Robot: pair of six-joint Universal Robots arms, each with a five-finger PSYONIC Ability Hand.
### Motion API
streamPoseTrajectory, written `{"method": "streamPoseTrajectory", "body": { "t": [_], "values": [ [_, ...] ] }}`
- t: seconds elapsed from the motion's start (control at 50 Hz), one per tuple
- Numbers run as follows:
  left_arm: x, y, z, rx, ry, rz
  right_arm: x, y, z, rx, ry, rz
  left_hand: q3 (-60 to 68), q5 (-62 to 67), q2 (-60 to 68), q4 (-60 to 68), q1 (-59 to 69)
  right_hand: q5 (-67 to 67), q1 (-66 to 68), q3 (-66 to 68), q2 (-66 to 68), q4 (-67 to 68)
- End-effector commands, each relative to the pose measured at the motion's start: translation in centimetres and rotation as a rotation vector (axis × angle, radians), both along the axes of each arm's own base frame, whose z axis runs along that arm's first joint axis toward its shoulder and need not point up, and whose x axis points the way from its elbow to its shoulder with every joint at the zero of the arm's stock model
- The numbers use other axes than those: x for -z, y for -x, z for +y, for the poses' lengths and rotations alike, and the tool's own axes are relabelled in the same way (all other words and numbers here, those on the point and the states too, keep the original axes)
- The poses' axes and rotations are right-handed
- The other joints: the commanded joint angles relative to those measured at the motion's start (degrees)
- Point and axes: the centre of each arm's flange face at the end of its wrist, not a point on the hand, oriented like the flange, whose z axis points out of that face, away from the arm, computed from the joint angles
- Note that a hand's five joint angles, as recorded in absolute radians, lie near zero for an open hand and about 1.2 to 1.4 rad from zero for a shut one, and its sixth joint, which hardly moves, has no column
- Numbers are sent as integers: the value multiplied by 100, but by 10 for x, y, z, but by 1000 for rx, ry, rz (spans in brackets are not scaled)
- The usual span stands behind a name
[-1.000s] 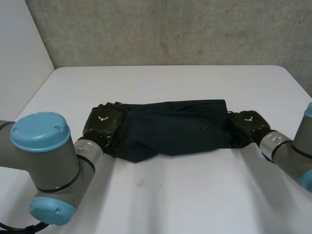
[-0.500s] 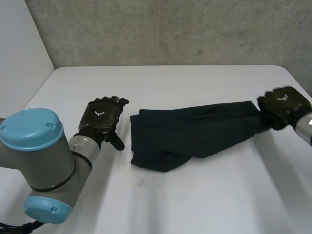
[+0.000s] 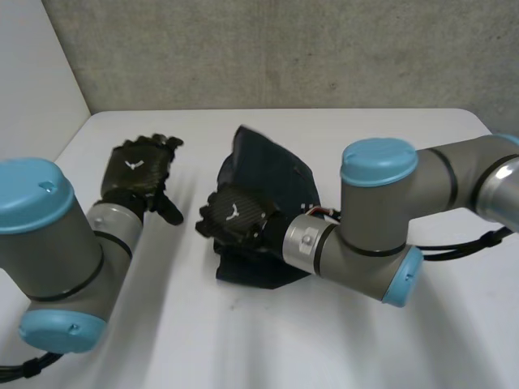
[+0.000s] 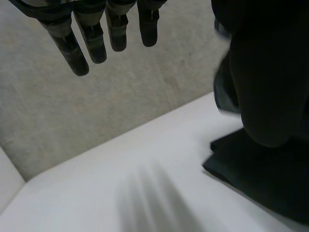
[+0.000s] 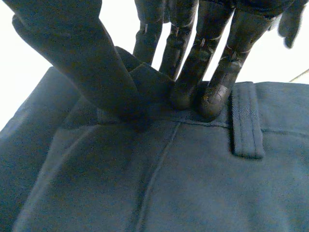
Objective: Fold the shorts.
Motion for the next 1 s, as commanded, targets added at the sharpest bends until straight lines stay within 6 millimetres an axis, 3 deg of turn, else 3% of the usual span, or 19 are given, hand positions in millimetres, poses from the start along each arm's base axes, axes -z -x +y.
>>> {"method": "streamPoseTrajectory", "body": {
  "t": [0.02,0.06,0.2,0.28,0.4,0.58,0.66,0.76,0.8,0.88,1.0],
  "values": [
    [-33,-6,-17,-31,94,43,-21,4,-2,36,-29,-29,-222,-260,-153,-170,-84,-3493,-2575,-3509,-3466,-3516],
    [-40,-5,-21,-31,116,51,-37,7,-3,78,-93,-74,-205,-243,-136,-153,-68,-4733,-3815,-4749,-4706,-4756],
    [-70,9,-26,-2,198,97,-99,31,-8,264,-314,-275,-171,-209,-103,-119,-34,-4733,-3815,-4749,-4706,-4756],
    [-77,27,-22,50,221,113,-109,59,-42,496,-368,-355,-154,-192,-86,-102,-17,-4733,-3815,-4749,-4706,-4756],
    [-63,69,-10,169,187,106,-107,81,-61,688,-351,-334,-87,-125,-19,-35,50,-4733,-3815,-4749,-4706,-4756],
    [0,89,-23,191,-13,-2,-75,71,-89,713,-357,-279,-3,-41,66,49,134,-4733,-3815,-4749,-4706,-4756],
    [29,89,-26,183,-120,-66,-49,63,-100,720,-393,-239,-3,-41,66,49,134,-4733,-3815,-4749,-4706,-4756],
    [58,82,-26,166,-229,-140,-2,57,-107,742,-479,-137,31,-7,99,83,168,-4733,-3815,-4749,-4706,-4756],
    [65,80,-23,164,-264,-159,17,57,-107,750,-508,-96,47,9,116,99,185,-4733,-3815,-4749,-4706,-4756],
    [78,74,-17,156,-335,-215,35,58,-105,754,-538,-59,64,26,133,116,202,-4733,-3815,-4749,-4706,-4756],
    [82,67,-13,135,-348,-273,40,63,-106,761,-544,-40,64,26,133,116,202,-4733,-3815,-4749,-4706,-4756]
  ]
}}
